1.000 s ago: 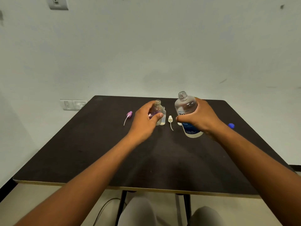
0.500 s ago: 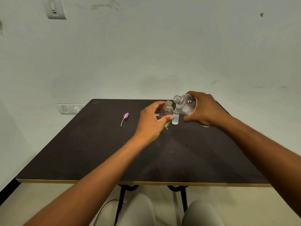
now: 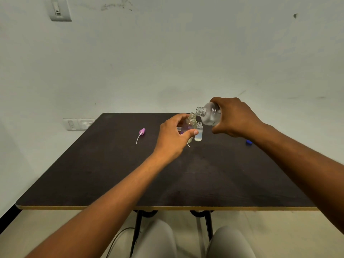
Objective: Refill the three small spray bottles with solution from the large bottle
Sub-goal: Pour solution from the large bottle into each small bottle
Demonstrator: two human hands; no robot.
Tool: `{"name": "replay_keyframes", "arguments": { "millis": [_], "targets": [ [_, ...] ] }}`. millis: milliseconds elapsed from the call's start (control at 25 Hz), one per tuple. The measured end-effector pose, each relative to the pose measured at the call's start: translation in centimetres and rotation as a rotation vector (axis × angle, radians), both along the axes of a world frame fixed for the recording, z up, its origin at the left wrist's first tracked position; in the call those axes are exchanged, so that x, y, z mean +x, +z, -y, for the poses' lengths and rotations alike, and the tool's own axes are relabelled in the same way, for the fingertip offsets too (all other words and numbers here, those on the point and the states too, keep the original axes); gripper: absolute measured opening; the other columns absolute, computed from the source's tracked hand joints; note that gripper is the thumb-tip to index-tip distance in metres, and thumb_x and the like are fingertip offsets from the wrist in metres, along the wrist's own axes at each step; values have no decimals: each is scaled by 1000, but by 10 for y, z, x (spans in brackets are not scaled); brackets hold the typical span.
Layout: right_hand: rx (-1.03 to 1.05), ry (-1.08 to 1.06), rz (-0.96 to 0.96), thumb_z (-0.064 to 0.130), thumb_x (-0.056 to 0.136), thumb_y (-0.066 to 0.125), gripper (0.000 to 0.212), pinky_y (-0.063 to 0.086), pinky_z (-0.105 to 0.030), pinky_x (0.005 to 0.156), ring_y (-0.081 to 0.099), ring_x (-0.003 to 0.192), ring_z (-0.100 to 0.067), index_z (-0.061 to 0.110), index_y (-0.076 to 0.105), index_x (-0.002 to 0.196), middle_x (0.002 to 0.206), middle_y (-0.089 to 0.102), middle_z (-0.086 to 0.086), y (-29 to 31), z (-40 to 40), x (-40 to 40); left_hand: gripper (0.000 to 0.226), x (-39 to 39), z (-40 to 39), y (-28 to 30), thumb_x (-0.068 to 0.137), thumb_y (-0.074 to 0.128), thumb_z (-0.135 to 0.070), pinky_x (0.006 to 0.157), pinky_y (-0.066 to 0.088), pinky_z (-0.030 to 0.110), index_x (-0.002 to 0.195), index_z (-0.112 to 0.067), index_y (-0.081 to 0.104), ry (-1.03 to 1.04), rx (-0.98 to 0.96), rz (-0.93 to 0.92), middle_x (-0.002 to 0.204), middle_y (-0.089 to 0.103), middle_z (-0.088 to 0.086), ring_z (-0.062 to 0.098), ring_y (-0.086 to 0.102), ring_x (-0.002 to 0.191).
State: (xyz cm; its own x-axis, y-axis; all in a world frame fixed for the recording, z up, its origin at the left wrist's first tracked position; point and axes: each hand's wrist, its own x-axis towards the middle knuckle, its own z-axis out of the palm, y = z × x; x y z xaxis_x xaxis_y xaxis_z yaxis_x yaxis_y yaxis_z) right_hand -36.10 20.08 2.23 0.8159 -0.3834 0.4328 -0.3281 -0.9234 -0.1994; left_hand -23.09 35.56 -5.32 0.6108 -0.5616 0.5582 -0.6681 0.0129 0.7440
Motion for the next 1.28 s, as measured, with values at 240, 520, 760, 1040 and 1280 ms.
{"name": "replay_keyframes", "arguments": {
  "millis": [240, 520, 760, 1040, 1280],
  "targets": [
    [-124, -48, -63, 22, 62, 81, 46, 34, -31, 62, 57, 80, -24, 27, 54, 99, 88, 61, 6, 10, -4, 1, 52, -2, 0, 1, 80, 87, -27, 74, 42, -6, 128, -21, 68, 20, 22, -1, 104, 63, -22, -11, 60, 94],
    [-234, -73, -95, 24, 66, 81, 49, 40, -35, 72, 60, 88, -25, 26, 58, 109, 98, 67, 3, 17, -5, 4, 52, -3, -1, 3, 80, 87, -28, 76, 46, 2, 127, -21, 68, 27, 31, -12, 116, 72, -10, 2, 64, 103],
    [-309, -81, -109, 25, 69, 81, 47, 39, -38, 76, 59, 89, -27, 25, 56, 108, 99, 67, 1, 22, -7, 5, 53, -4, -1, 4, 80, 86, -27, 73, 41, -7, 129, -19, 67, 41, 42, -16, 118, 71, -8, -5, 61, 91],
    [-359, -85, -130, 24, 70, 82, 47, 41, -41, 83, 59, 92, -28, 23, 57, 110, 99, 66, 2, 26, -11, 6, 52, -6, -1, 4, 81, 85, -27, 74, 41, -7, 129, -19, 67, 49, 54, -27, 118, 72, -7, 0, 63, 95],
    [-401, -95, -153, 25, 72, 82, 48, 40, -41, 85, 61, 95, -27, 25, 56, 112, 103, 67, 1, 28, -11, 10, 53, -5, 0, 4, 81, 85, -28, 70, 40, -8, 130, -20, 66, 60, 60, -36, 121, 71, -7, 0, 61, 97]
  ]
}}
